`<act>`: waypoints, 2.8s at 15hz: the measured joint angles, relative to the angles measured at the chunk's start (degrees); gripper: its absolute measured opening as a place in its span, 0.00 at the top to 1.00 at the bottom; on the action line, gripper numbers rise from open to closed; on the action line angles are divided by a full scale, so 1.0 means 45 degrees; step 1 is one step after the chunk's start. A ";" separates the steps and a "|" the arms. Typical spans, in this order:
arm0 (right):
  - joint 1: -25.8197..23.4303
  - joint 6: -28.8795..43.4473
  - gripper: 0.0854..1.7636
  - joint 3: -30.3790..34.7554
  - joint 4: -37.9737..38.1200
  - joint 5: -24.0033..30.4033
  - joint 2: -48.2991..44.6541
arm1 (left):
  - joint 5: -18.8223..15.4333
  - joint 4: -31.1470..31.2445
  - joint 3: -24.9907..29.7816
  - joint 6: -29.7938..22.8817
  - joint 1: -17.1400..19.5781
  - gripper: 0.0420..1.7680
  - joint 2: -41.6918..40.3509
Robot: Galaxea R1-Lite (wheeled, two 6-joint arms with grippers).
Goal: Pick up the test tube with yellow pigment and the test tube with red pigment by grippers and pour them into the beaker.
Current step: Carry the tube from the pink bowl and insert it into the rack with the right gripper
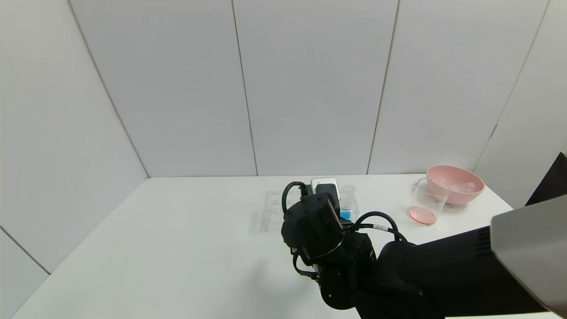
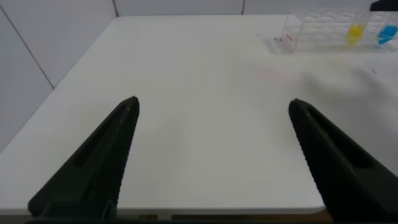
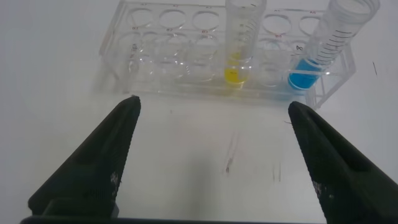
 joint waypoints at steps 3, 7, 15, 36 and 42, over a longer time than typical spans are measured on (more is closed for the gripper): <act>-0.0344 -0.0038 0.04 -0.1122 0.0141 0.0005 0.0967 | 0.0000 -0.0005 0.0000 0.0000 0.0000 0.03 0.0000; -0.0918 -0.0542 0.04 -0.2335 0.0152 0.0043 0.2007 | 0.0000 -0.0005 0.0000 0.0000 0.0000 0.03 0.0000; -0.1677 -0.1230 0.04 -0.4001 -0.0087 0.1051 0.3086 | 0.0000 -0.0005 0.0000 0.0000 0.0000 0.03 0.0000; -0.2083 -0.1777 0.28 -0.4221 -0.0092 0.1075 0.3297 | 0.0000 -0.0005 0.0000 0.0000 0.0000 0.03 0.0000; -0.2094 -0.1772 0.74 -0.4066 -0.0079 0.1040 0.3180 | 0.0000 -0.0005 0.0000 0.0000 0.0000 0.03 0.0000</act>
